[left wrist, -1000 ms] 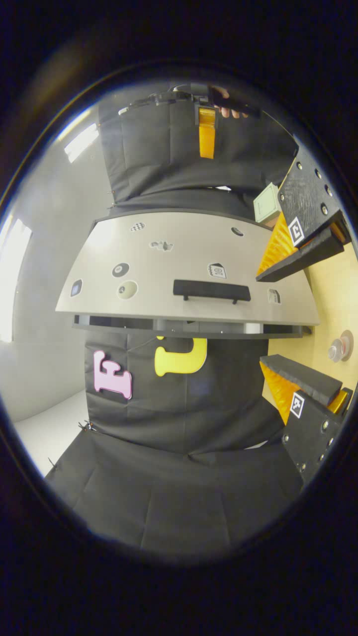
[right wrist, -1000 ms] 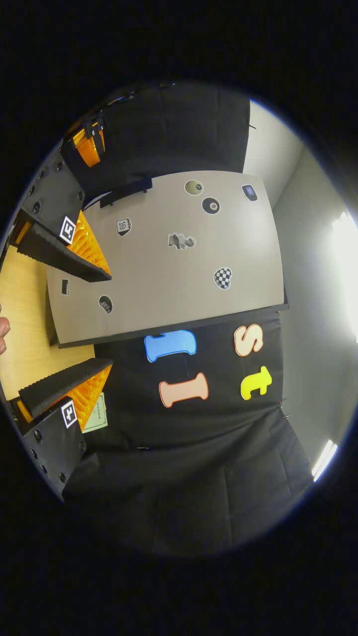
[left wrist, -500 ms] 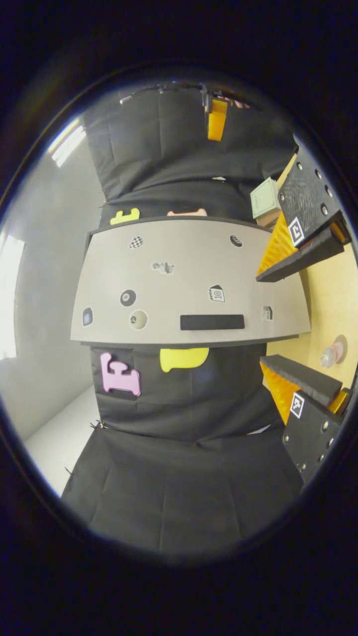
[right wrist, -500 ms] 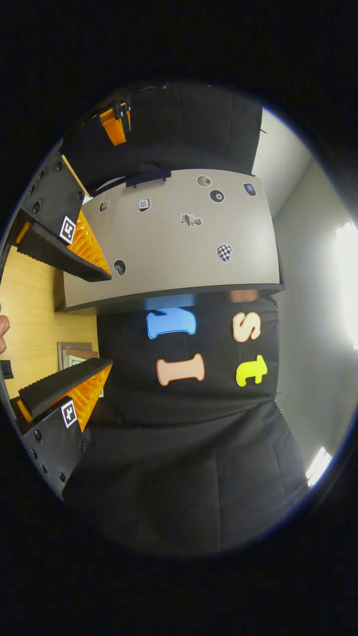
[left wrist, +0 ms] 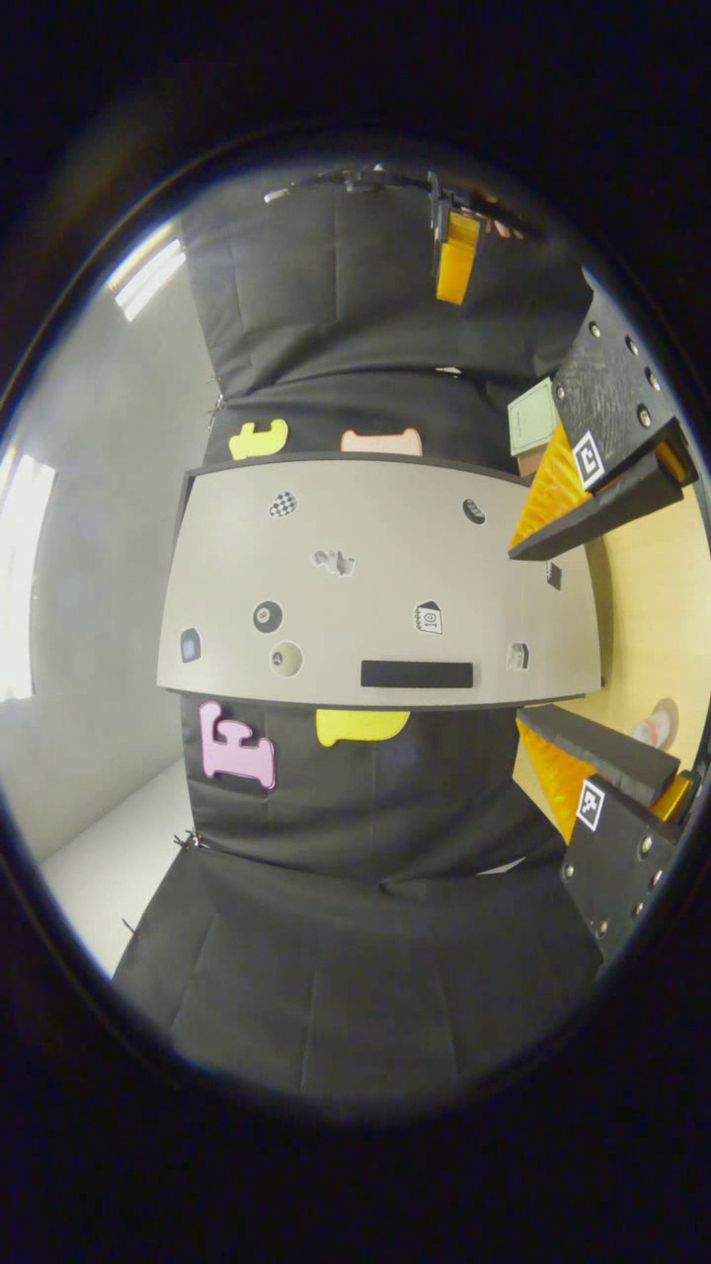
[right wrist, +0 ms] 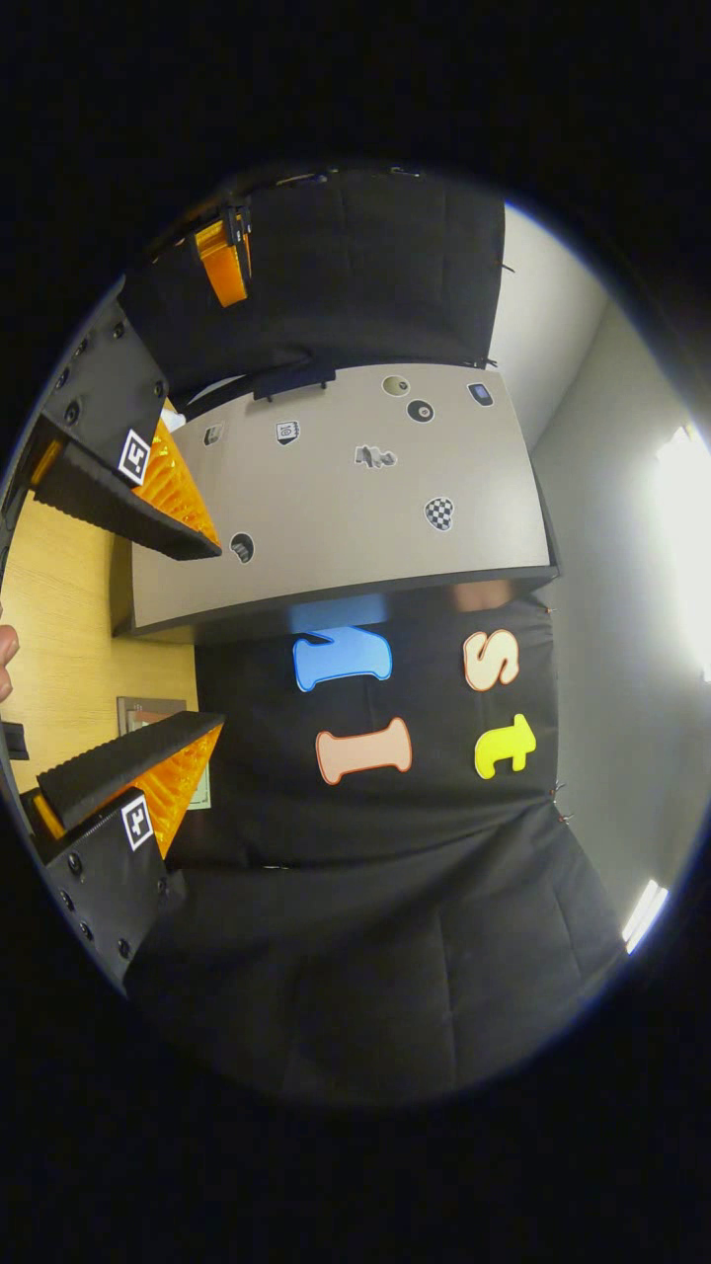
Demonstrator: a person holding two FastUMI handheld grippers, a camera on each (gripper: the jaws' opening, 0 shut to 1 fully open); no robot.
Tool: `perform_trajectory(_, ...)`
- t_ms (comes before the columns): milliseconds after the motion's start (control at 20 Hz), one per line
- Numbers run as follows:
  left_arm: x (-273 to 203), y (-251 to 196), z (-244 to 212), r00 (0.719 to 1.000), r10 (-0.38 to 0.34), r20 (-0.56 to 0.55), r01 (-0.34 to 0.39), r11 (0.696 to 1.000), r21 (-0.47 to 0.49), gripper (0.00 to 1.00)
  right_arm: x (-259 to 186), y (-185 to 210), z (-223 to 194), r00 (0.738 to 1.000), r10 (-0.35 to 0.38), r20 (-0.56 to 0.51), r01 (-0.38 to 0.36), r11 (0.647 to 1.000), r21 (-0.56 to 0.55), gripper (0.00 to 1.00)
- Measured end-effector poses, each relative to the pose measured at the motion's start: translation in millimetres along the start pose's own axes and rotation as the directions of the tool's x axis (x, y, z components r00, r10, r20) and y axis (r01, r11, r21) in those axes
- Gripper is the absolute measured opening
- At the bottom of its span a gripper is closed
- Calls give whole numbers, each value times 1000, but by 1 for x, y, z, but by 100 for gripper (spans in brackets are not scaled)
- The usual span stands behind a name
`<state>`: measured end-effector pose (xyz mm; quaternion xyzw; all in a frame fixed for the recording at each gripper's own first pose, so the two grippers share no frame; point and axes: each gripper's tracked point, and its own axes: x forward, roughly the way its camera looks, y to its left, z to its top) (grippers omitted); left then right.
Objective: Open the cabinet door with the right hand, grasp the bottle in the cabinet with the left hand and place it on the coaster, then close the cabinet door with the right hand.
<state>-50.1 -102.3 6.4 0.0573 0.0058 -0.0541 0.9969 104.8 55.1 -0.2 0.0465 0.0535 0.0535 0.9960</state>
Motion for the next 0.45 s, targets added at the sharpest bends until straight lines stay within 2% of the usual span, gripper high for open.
perform_trajectory(200, -6, 16, 0, 1000, 20, 5, -20, 1000, -17, 92, 10, 9, -9, 1000, 18, -25, -19, 1000, -9, 98)
perform_trajectory(450, 1, 38, 3, 999, 35, 37, -34, 999, -34, 89, 28, 22, -12, 999, 20, -27, -20, 1000, -10, 98)
